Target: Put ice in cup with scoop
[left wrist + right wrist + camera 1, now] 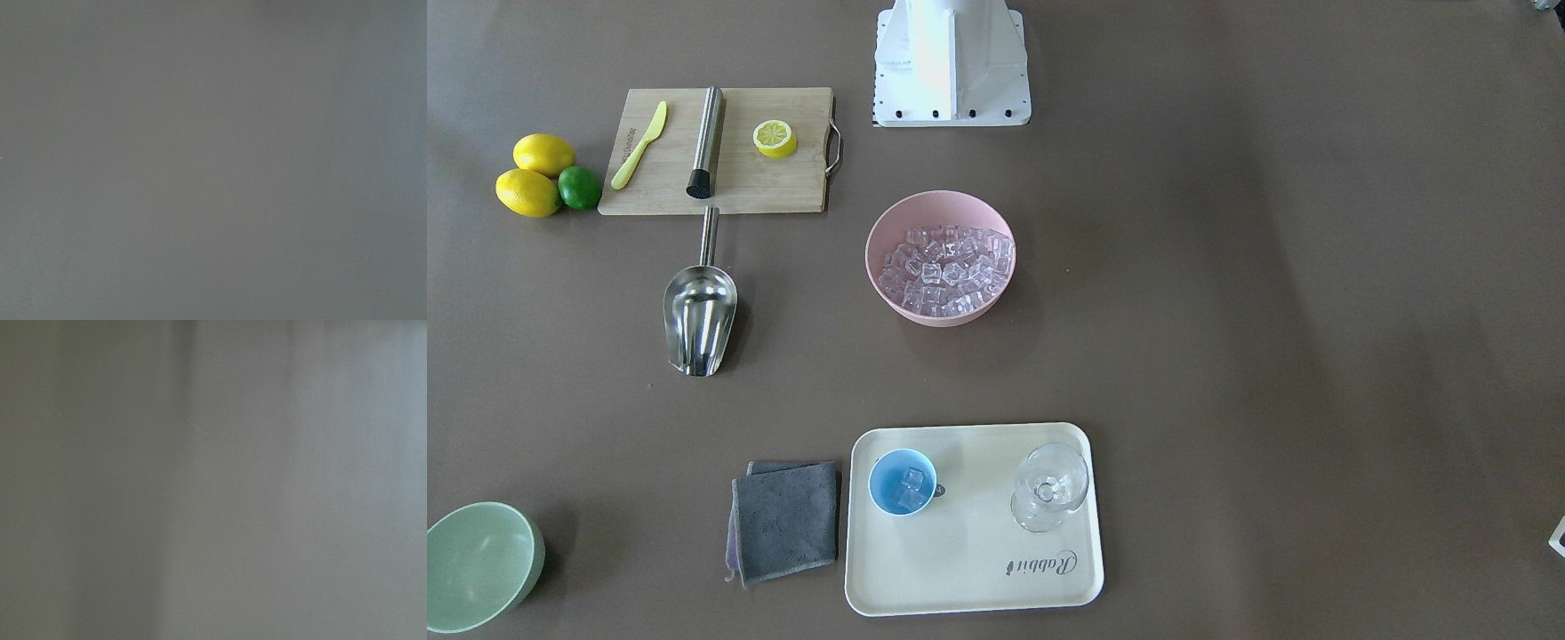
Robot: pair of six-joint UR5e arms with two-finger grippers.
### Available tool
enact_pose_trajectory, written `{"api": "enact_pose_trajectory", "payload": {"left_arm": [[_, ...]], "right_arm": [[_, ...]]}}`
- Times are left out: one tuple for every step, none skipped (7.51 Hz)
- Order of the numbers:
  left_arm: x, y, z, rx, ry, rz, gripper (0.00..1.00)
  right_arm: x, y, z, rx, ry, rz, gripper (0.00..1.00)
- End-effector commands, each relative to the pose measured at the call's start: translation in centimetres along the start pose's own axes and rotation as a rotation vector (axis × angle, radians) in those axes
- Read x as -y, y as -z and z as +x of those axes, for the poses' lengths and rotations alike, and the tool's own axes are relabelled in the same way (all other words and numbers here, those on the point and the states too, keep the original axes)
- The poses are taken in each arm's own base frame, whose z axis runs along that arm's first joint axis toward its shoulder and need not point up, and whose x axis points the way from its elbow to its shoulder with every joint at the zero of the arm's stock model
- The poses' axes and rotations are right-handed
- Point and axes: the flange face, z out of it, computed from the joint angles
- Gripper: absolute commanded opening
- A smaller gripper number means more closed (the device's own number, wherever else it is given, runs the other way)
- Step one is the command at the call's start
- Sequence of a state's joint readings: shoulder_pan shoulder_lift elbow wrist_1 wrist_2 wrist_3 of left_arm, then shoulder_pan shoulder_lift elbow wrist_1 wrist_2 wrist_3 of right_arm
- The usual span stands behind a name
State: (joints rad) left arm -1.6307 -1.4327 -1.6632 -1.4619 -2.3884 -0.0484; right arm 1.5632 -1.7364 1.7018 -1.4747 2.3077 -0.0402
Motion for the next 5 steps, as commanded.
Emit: {"api": "enact_pose_trajectory", "payload": {"left_arm": [[0.0, 0.0, 0.0, 0.000, 0.001, 0.000, 0.98], [0.0, -0.1, 0.0, 0.000, -0.002, -0.001, 0.98], [0.0, -0.1, 0.0, 0.000, -0.002, -0.001, 0.98], [0.0, -0.1, 0.0, 0.000, -0.002, -0.001, 0.98], [0.0, -0.1, 0.0, 0.000, -0.002, -0.001, 0.98]], "right_arm": [[-1.3, 0.3, 2.1, 0.060, -0.073, 0.011, 0.99], [-1.1, 0.8, 1.7, 0.071, -0.088, 0.016, 0.99], [-0.6, 1.5, 1.2, 0.064, -0.118, -0.009, 0.99], [-0.4, 1.8, 1.1, 0.047, -0.123, -0.020, 0.99], [-0.1, 2.0, 1.4, -0.001, -0.114, -0.017, 0.99]]}}
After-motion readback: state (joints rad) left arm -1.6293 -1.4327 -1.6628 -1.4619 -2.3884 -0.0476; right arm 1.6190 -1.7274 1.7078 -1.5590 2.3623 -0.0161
